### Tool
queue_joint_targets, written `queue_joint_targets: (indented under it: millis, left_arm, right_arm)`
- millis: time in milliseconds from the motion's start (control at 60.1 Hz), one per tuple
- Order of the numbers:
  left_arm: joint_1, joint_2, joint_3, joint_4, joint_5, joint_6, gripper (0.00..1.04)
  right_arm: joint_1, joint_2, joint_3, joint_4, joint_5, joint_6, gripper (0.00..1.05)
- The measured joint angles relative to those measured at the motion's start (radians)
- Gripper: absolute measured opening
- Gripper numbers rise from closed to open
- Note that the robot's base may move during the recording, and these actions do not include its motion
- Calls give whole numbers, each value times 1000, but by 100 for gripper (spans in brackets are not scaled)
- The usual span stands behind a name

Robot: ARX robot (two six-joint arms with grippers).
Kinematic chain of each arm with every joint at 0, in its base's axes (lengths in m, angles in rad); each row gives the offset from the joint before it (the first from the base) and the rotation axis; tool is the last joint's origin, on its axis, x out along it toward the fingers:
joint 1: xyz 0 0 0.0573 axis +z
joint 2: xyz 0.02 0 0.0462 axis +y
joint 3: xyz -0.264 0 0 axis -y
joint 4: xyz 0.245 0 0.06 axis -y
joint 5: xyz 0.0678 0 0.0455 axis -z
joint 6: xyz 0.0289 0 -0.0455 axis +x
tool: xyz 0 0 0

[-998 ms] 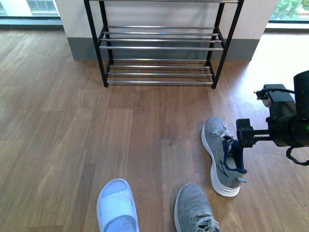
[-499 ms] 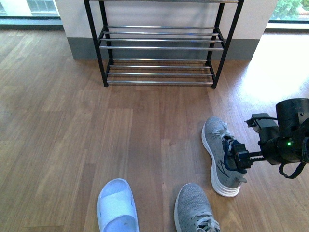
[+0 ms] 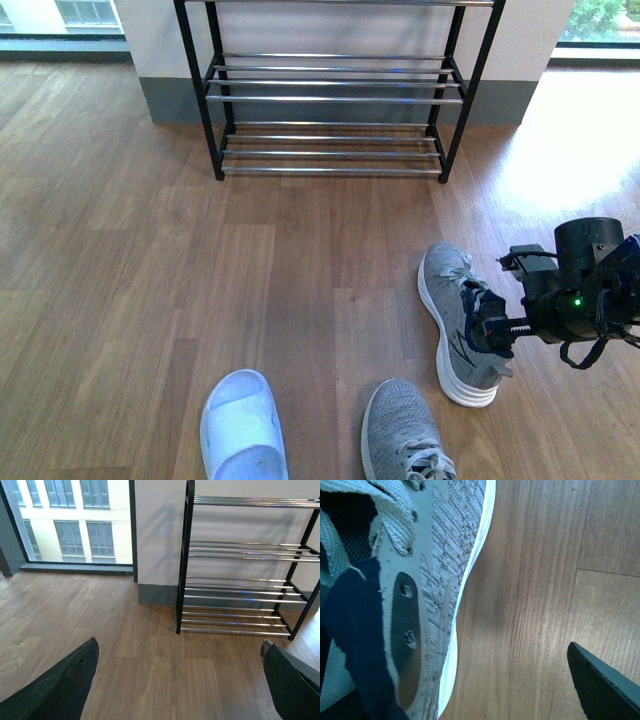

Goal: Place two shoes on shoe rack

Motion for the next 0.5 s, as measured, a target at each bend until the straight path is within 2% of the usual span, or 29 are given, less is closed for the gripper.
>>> queue_joint_targets:
  millis: [166,250,383,499]
  left_arm:
    - [0,0,0,0,0,0,95]
    - [0,0,0,0,0,0,95]
    - [0,0,0,0,0,0,95]
    - [0,0,0,0,0,0,95]
  right_arm:
    - [5,1,2,4,-18,20,44]
    - [5,1,1,16,-24,33,25]
    - [5,-10,-21,45,-37,49,4]
    - [5,-47,-75,85,-41,66,1]
